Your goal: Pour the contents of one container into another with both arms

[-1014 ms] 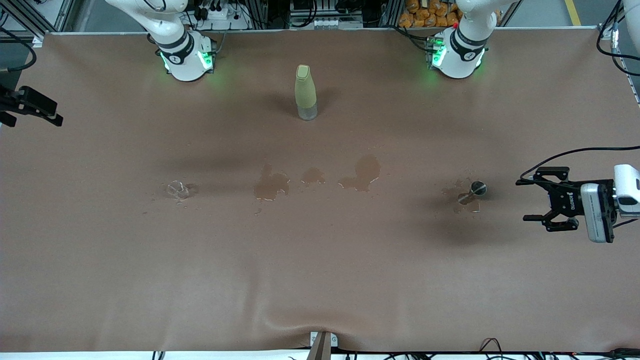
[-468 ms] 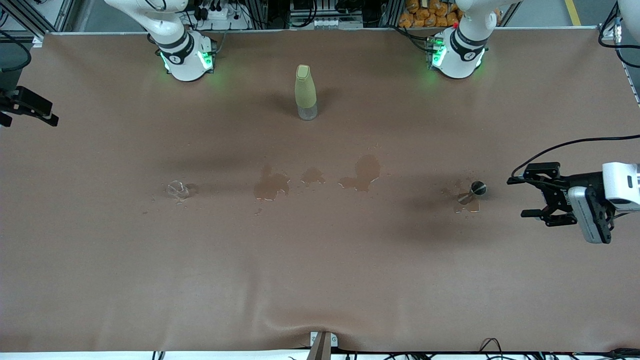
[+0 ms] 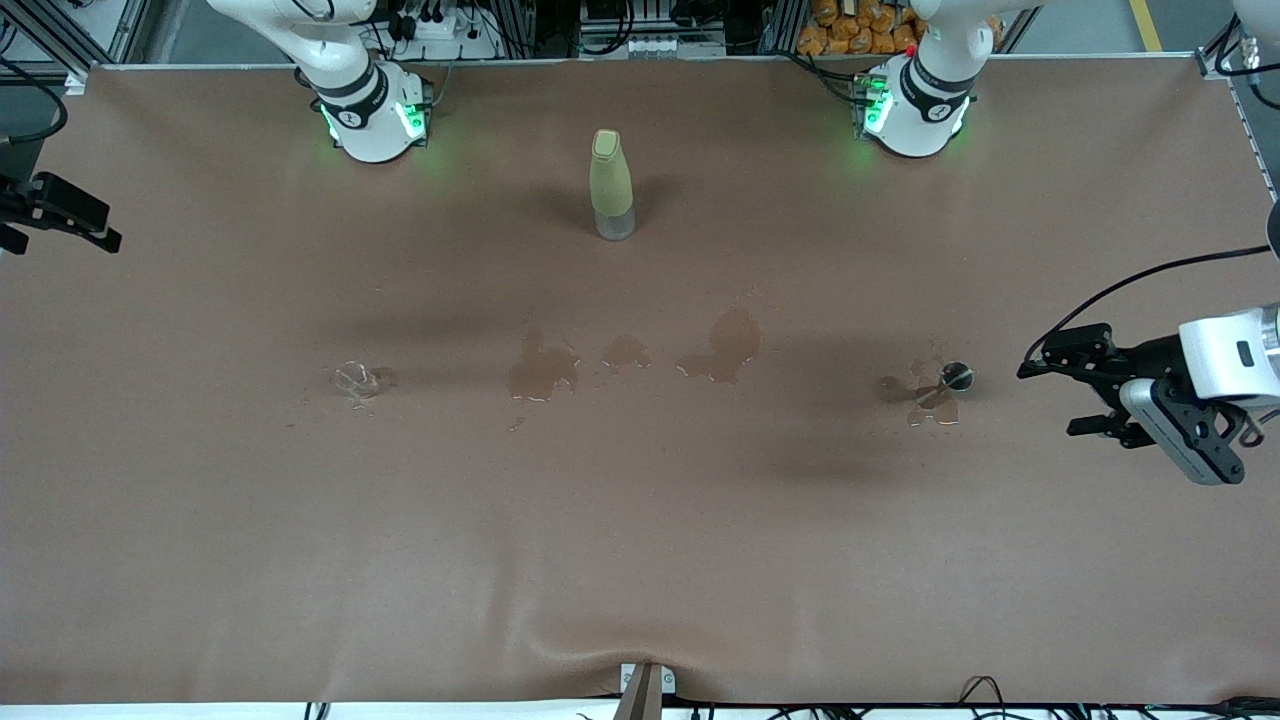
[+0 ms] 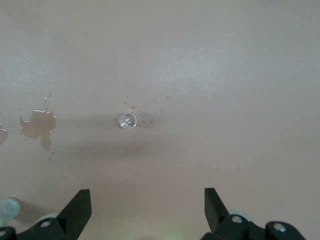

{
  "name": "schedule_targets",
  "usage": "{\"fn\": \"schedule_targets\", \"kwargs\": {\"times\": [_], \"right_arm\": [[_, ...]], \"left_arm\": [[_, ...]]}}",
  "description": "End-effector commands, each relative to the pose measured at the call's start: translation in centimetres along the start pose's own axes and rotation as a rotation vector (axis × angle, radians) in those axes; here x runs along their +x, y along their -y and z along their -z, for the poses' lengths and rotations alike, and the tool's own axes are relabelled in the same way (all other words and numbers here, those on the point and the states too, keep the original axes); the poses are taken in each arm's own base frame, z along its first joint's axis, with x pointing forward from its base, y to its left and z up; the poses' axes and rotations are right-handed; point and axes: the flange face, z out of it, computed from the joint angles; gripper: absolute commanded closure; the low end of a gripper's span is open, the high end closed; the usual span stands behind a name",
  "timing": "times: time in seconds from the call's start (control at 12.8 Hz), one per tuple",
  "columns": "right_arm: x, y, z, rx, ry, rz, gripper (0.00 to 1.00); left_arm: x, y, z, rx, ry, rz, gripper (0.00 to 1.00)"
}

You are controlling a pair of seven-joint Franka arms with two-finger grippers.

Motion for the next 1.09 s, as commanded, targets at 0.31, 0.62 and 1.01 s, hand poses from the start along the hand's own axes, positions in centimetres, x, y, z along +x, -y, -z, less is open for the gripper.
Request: {"fn": "schedule_targets", "kwargs": {"times": [0.31,0.62,1.01], "right_arm": [[0.1,-0.2,0.5,-0.018,-0.005,0.002,0.00],[0.1,-0.6,0.5,-0.018,-0.007,-0.003,0.00],[0.5,-1.2,0.6,0.002,-0.036,0.020,0.00]], "left_arm": [[-0.2,-4.1,5.6,0.191,-0.018,0.282,0.00],[-0.3,-5.9,7.4,0.261,-0.048,0.548,0.00],[-1.9,-9.8,9.4,0.271,-0.002,0.764,0.00]]}}
